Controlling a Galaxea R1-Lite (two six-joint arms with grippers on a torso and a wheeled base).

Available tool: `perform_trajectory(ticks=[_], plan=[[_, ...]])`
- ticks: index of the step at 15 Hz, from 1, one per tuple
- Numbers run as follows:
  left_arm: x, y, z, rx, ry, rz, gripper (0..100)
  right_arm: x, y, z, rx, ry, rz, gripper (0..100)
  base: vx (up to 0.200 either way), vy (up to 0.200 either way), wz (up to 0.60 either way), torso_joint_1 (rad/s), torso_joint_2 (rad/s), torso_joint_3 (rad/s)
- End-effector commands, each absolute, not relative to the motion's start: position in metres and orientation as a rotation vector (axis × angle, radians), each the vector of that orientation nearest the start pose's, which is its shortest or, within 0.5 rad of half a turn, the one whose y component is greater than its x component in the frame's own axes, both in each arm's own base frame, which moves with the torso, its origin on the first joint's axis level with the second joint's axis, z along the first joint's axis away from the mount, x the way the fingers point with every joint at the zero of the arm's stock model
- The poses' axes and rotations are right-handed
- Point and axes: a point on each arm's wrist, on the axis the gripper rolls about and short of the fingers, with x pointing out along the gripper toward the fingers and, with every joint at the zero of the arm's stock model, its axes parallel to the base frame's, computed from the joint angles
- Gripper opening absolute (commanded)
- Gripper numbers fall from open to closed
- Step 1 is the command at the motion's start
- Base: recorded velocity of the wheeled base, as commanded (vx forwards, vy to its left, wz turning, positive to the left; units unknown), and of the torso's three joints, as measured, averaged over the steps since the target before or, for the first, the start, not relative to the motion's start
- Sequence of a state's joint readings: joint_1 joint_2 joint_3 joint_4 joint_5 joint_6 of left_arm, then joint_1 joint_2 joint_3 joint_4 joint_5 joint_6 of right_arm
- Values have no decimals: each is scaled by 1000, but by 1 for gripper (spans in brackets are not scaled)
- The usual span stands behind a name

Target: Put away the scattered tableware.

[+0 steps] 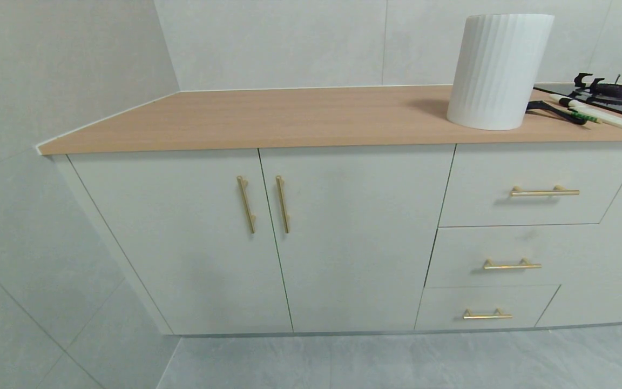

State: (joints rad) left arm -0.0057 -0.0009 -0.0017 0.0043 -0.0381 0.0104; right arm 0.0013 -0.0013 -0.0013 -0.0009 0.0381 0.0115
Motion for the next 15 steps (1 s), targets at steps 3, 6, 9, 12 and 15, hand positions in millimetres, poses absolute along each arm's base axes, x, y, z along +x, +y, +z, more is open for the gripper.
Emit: perform_trajectory(ticks=[3,6,9,12,15], plan=[[-23,-1,75,12,3,-46,100,-23,1,76,12,-1,40,100,0,0,0,0,0,0],[-23,-1,75,12,3,-45,100,-23,1,76,12,-1,41,100,0,-200,0,1,2,1],[-23,-1,75,12,3,-45,100,-23,1,76,12,-1,40,100,0,-200,0,4,1,2],[-23,-1,75,12,3,-46,100,-23,1,76,12,-1,41,100,0,-200,0,1,5,7],[-23,-1,75,12,3,-45,100,-23,1,76,12,-1,41,100,0,-200,0,4,1,4]])
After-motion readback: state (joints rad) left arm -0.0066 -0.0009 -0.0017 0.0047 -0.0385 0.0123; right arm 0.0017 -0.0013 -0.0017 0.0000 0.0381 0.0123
